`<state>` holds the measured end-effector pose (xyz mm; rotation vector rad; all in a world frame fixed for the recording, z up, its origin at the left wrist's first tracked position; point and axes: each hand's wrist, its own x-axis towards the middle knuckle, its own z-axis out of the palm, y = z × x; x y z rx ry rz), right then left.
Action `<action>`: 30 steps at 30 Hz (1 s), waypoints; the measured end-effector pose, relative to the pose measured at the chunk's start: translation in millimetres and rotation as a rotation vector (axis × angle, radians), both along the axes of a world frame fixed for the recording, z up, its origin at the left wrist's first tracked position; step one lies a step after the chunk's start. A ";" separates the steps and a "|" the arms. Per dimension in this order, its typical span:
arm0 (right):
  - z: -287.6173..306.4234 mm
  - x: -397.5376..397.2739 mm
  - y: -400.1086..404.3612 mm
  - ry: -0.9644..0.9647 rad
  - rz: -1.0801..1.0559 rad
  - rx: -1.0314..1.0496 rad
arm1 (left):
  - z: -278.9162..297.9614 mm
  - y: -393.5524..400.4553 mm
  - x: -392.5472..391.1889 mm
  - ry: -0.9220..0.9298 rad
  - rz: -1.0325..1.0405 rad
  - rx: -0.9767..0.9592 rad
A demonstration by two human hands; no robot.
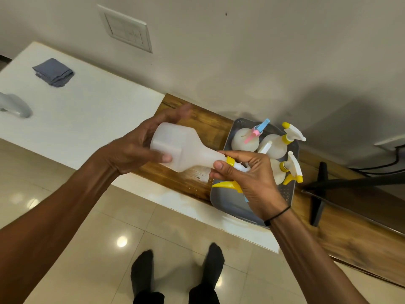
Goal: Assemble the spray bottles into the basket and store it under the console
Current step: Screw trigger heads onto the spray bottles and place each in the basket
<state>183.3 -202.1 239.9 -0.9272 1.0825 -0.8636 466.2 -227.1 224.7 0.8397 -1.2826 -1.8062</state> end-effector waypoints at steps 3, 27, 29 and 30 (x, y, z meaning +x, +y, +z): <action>2.6 3.2 -1.7 0.078 -0.016 -0.129 | 9.7 -9.7 4.1 0.044 0.168 0.325; 8.9 -6.4 -15.8 0.324 0.090 -0.342 | -4.6 5.5 19.2 -0.064 0.071 0.599; 11.2 -7.4 -16.3 0.377 0.107 -0.372 | -4.9 4.4 18.7 -0.223 0.026 0.525; 11.6 -8.1 -16.4 0.381 0.107 -0.366 | -3.4 4.7 18.6 -0.237 0.018 0.479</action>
